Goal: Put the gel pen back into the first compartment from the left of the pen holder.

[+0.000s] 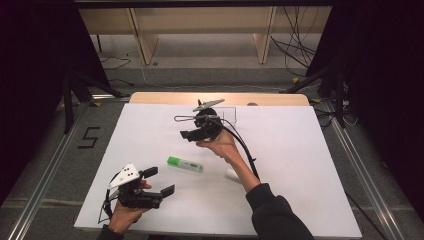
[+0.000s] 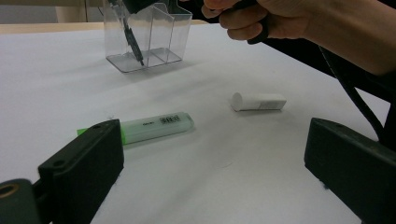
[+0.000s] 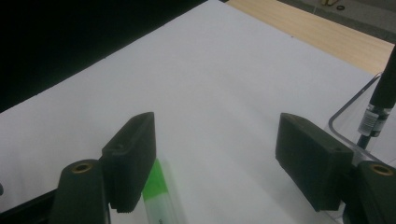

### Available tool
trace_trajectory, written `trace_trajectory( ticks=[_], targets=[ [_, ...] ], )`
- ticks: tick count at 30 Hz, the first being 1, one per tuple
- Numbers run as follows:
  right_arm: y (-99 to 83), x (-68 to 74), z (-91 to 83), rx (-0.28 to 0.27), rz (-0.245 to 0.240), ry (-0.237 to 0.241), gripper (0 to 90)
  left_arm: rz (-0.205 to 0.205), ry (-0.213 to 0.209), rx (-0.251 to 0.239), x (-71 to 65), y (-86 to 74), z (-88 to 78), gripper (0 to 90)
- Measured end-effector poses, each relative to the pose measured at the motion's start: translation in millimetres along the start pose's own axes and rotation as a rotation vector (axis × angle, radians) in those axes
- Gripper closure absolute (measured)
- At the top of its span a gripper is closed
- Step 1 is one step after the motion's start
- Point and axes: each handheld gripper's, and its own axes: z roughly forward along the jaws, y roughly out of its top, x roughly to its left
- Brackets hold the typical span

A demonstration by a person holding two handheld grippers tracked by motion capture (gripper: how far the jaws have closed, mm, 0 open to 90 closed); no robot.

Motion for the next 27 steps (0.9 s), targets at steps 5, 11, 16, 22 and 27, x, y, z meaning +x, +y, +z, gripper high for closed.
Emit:
trace_trajectory(
  ticks=[5, 11, 16, 22, 27],
  targets=[
    [-0.9, 2.4, 3.2, 0.013, -0.005, 0.009, 29.7, 0.000, 0.000, -0.001, -0.1, 0.0, 0.1, 4.2],
    [-1.6, 4.7, 6.2, 0.024, -0.009, 0.018, 29.7, 0.000, 0.000, -0.001, -0.1, 0.0, 0.1, 4.2],
    [-1.9, 6.8, 8.2, 0.038, -0.013, 0.025, 29.3, -0.003, 0.001, -0.003, -0.2, -0.1, 0.3, 4.2],
    [-2.8, 7.7, 11.6, 0.056, -0.022, 0.033, 28.6, -0.006, 0.000, -0.005, -0.4, -0.1, 0.1, 4.2],
    [-3.0, 9.5, 13.8, 0.072, -0.031, 0.041, 28.6, 0.000, 0.001, 0.000, 0.0, 0.0, 0.0, 4.2]
  ],
)
